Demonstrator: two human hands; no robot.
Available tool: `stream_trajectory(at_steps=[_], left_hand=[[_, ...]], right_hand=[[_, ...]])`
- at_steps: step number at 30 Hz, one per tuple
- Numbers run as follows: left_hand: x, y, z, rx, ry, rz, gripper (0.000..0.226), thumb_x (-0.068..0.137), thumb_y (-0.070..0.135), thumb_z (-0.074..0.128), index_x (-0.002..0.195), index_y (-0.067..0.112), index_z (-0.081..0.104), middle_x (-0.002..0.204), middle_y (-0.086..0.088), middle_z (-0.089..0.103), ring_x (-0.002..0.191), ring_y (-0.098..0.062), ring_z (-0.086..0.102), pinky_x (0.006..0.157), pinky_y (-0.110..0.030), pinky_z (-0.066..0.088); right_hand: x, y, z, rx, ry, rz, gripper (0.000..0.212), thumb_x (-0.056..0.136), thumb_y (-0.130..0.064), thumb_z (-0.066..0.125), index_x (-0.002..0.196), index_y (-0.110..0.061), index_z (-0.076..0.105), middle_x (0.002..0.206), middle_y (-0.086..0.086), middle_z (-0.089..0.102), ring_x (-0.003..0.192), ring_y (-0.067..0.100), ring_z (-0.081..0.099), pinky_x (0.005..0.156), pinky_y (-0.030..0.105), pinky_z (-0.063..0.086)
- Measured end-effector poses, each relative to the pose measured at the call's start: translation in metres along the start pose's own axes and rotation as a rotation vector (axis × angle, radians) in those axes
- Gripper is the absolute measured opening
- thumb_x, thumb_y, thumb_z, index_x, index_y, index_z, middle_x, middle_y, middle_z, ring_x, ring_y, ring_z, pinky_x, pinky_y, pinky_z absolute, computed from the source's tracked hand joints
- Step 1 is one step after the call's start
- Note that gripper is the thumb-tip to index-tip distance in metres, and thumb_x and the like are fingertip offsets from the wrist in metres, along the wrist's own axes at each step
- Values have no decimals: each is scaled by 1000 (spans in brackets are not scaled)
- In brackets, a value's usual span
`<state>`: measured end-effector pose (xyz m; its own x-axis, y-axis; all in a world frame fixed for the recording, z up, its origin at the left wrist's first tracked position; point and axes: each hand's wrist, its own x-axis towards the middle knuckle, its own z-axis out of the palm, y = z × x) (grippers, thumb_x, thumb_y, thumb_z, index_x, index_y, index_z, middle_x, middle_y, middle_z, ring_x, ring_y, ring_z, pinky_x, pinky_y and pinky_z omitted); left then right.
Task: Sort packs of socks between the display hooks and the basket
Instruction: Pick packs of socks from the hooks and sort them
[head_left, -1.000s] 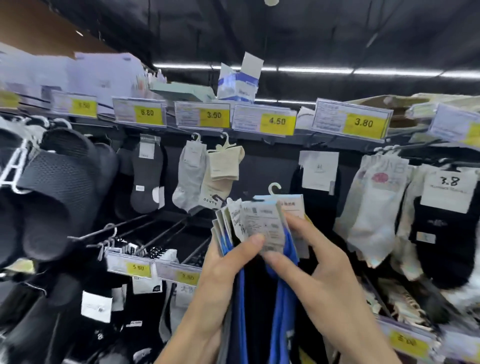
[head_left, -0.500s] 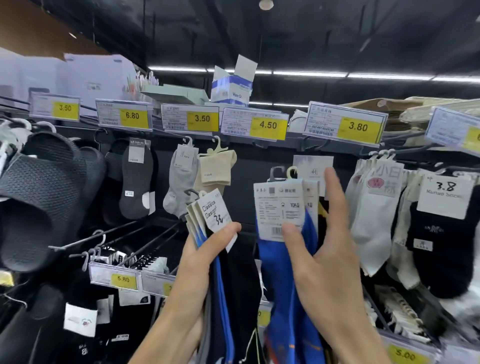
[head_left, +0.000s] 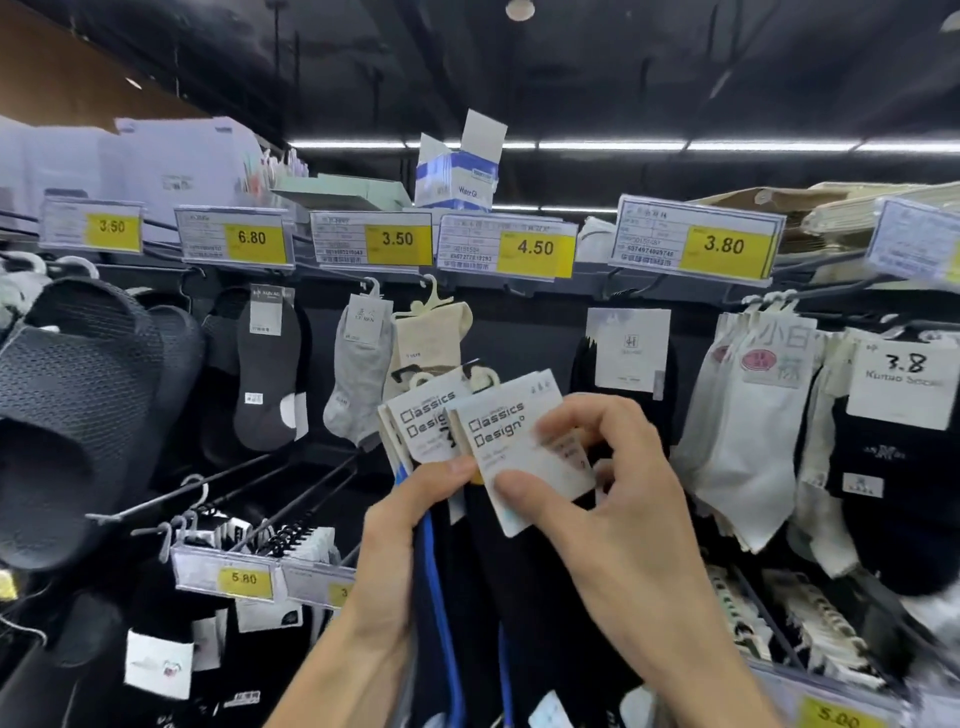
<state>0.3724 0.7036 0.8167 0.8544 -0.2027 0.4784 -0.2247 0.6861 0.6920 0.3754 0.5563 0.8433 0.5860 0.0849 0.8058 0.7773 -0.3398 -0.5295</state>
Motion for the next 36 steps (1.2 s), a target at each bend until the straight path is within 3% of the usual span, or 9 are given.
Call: stream_trajectory(at_steps=[3,5,7,12,15,18,23,30,36], left_hand=[[8,8,-12,25,-9,-20,51,71,27,77,119,8,72,120,-20,71,106,-31,71,82,-35,58],[11,21,-30,173,-65,50,25,92,13,62,111,-1,68,83,-23,76,84,-9,76,77,-16,55],[6,29,-41,324,-16,55,16,101,0,48,92,2,62,39,-7,62,46,8,64,51,-3,44],[29,37,-43,158,-28,6,41,79,18,70,119,8,72,118,-18,72,106,-30,72,86,-36,58],[44,42,-56,381,60,-29,34,91,15,63,122,3,69,79,-5,79,75,-7,76,89,-34,57],[39,47,-66,197,121,2,30,75,21,67,100,10,80,101,-13,78,85,-23,77,70,-30,60],[38,52,-69,157,127,-21,27,75,23,66,94,13,81,105,-14,77,85,-24,76,67,-29,60],[38,52,-66,112,111,-42,33,71,20,72,103,14,79,110,-17,75,91,-28,76,69,-29,60],[38,52,-69,99,115,-52,33,75,22,69,105,11,78,110,-18,75,90,-28,76,68,-29,60]], right_hand=[[19,9,0,201,13,120,64,68,-15,89,110,-49,53,106,-21,68,94,-3,66,73,8,51],[30,12,-1,340,-5,173,67,66,-14,88,118,-40,55,104,-11,74,94,5,72,76,18,58],[37,14,3,443,-23,206,57,65,-22,82,118,-27,62,107,-4,76,99,15,73,81,29,61],[37,20,26,410,-186,185,35,86,-17,72,120,-23,67,112,-2,76,104,15,72,85,25,58],[46,28,31,407,-179,200,32,87,-17,72,118,-22,68,112,0,75,105,19,72,86,30,59],[77,47,31,358,42,258,23,91,-13,66,113,-21,67,107,0,77,101,18,73,88,37,58],[142,86,40,191,192,323,27,96,-6,58,123,-5,59,111,13,72,102,33,70,90,48,57],[176,118,54,152,94,200,51,100,-6,56,147,-12,39,116,-3,67,95,0,69,77,19,55],[192,132,65,93,57,193,61,98,-7,59,153,-17,33,118,-5,66,96,-5,68,78,16,56]])
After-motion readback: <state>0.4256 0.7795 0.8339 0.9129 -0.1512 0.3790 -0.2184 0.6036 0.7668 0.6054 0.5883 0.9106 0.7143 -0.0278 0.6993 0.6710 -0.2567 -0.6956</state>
